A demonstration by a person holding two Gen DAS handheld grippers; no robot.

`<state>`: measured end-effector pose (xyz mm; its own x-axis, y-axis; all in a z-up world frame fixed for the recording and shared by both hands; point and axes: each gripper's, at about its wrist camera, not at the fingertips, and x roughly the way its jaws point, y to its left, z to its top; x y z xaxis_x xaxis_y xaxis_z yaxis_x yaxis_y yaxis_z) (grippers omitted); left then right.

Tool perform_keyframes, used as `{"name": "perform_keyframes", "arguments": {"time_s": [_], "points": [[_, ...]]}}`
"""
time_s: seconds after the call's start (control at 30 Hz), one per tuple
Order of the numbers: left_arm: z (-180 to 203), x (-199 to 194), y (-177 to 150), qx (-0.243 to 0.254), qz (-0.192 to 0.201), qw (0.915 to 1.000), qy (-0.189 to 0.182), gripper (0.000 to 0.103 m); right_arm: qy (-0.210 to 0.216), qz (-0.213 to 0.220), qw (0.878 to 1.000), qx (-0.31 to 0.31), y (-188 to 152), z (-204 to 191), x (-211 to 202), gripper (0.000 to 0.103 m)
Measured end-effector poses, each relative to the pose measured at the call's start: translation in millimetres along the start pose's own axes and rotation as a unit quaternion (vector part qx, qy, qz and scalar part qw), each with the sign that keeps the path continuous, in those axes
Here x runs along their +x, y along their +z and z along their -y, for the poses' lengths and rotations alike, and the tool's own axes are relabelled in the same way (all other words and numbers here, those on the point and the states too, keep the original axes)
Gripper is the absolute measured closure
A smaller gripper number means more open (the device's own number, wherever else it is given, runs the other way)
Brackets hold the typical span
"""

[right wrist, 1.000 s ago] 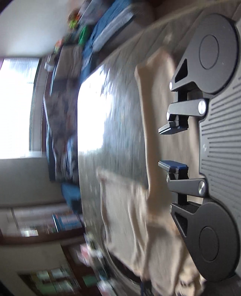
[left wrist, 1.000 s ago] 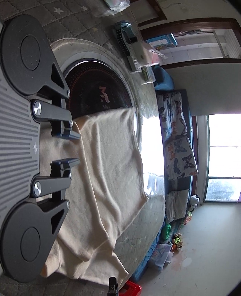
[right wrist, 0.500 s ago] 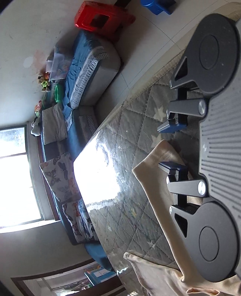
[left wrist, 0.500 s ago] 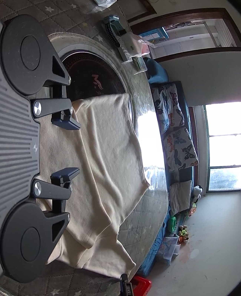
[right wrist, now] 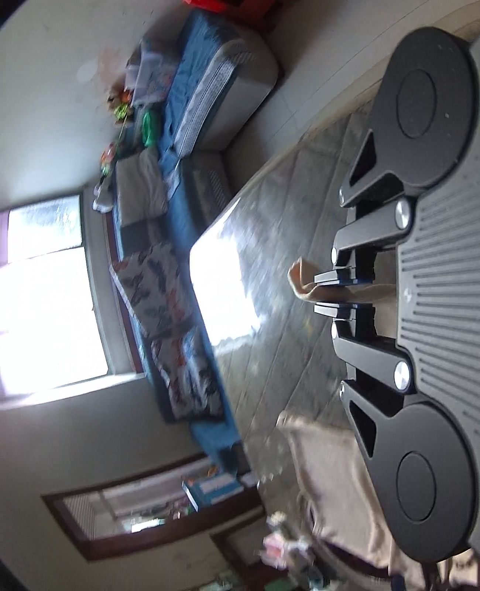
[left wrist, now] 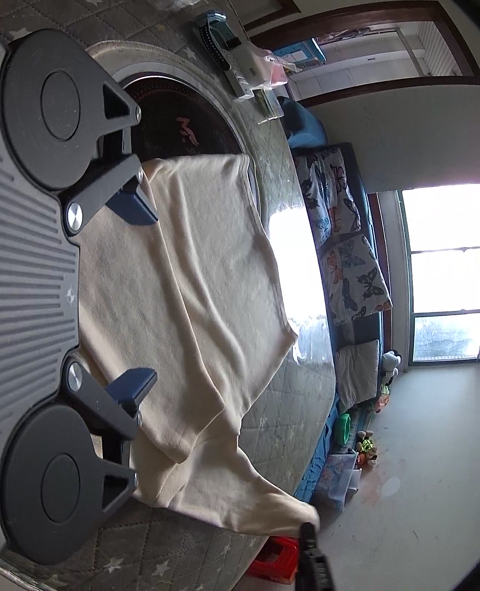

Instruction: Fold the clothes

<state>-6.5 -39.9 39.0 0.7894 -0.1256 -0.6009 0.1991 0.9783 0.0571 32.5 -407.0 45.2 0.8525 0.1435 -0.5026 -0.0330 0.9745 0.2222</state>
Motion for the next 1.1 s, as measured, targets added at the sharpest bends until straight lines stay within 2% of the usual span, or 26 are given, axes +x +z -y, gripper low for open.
{"name": "perform_keyframes", "arguments": {"time_s": [0.13,0.4,0.6,0.77,0.93,1.07,1.1], "points": [[-11,-11,-5,-0.013,0.013,0.9998,0.004,0.001,0.059,0.01,0.998,-0.029,16,-40,-12,0.095],[-39,-28,-21,-0.044,0.026,0.9985,0.021,0.0,0.167,0.005,0.982,-0.091,28,-136,-14,0.095],[-61,-38,-34,-0.072,0.029,0.9964,0.035,0.0,0.221,-0.02,0.967,-0.128,14,-206,-2,0.095],[-75,-46,-42,-0.087,0.036,0.9948,0.039,0.0,0.245,-0.049,0.955,-0.158,-7,-247,9,0.095],[-85,-51,-48,-0.095,0.04,0.9941,0.034,0.0,0.252,-0.082,0.946,-0.184,-36,-272,17,0.095],[-90,-53,-51,-0.092,0.039,0.9946,0.029,0.0,0.257,-0.108,0.938,-0.205,-59,-292,24,0.09],[-91,-54,-51,-0.091,0.04,0.9947,0.028,0.0,0.259,-0.115,0.936,-0.21,-65,-297,26,0.085]]}}
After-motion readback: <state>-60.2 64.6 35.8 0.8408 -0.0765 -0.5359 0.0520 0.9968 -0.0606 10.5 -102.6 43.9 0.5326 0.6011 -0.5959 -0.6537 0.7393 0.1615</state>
